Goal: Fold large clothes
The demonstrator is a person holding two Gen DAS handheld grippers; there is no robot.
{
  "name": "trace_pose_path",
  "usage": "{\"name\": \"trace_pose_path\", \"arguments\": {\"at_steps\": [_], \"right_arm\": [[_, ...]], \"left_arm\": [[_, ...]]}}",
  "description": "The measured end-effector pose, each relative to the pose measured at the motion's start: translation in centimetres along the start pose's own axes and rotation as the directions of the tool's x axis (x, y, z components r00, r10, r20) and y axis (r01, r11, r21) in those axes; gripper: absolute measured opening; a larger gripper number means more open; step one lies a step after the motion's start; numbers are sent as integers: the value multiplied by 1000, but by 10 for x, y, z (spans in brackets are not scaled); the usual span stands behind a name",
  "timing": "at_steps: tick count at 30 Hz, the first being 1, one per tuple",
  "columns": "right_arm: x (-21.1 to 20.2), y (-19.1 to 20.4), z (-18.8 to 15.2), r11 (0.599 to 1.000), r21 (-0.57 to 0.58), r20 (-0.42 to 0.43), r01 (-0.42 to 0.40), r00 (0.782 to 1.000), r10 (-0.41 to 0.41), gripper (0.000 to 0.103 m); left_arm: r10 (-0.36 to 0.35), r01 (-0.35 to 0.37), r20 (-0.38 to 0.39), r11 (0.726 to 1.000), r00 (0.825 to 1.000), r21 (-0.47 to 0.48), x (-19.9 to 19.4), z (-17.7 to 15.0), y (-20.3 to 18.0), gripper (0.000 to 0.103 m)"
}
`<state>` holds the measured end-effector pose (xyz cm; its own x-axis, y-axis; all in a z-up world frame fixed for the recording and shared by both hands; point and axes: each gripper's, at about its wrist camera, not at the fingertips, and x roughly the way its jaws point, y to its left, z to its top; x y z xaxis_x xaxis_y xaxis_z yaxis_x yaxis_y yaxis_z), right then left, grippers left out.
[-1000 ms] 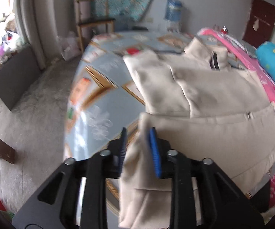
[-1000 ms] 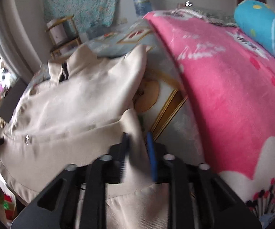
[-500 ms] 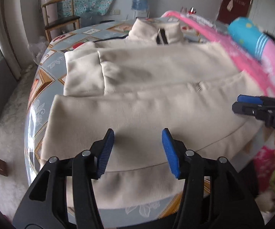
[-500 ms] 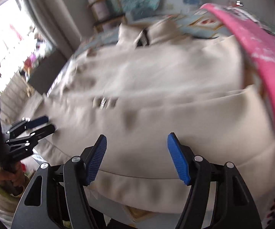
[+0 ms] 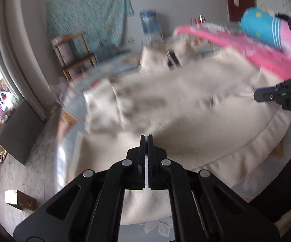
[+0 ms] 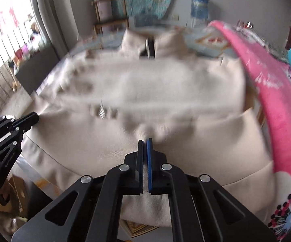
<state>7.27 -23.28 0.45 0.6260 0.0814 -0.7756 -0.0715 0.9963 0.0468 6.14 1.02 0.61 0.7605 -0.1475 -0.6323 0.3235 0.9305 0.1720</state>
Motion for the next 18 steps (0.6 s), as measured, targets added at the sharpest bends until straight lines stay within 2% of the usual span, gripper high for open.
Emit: {"name": "trace_pose_path", "arguments": {"at_steps": [2,4,9,11,14,16,17,18], "right_arm": [[0,3,9,1000,-9,30,15,999,-15,3],[15,3,13,1000,-6,23,26,999,-26,3],[62,-2,4,999,-10,-34,50,998,-51,3],[65,-6,0,1000,6,-27,27,999,-27,3],[52,-17,1,999,22,-18,-23,1000,24,4],[34,-33,1,998,55,12,-27,1000,27,17],[22,-46,1,997,77,40,7,999,-10,30],[12,-57,1,994,97,60,45,997,-51,37]], "left_arm": [[20,-20,42,1000,999,0,-7,11,4,1],[42,-42,50,999,998,7,3,16,4,1],[56,-55,-24,997,998,53,50,3,-7,1],[36,-34,-65,999,997,35,61,-5,-6,1],[17,-16,-77,1000,997,13,62,-10,-3,2],[13,-13,-79,1000,997,12,64,-11,-2,2],[11,-10,-79,1000,997,10,64,-12,-1,2],[7,-7,-79,1000,997,7,64,-12,0,2]]}}
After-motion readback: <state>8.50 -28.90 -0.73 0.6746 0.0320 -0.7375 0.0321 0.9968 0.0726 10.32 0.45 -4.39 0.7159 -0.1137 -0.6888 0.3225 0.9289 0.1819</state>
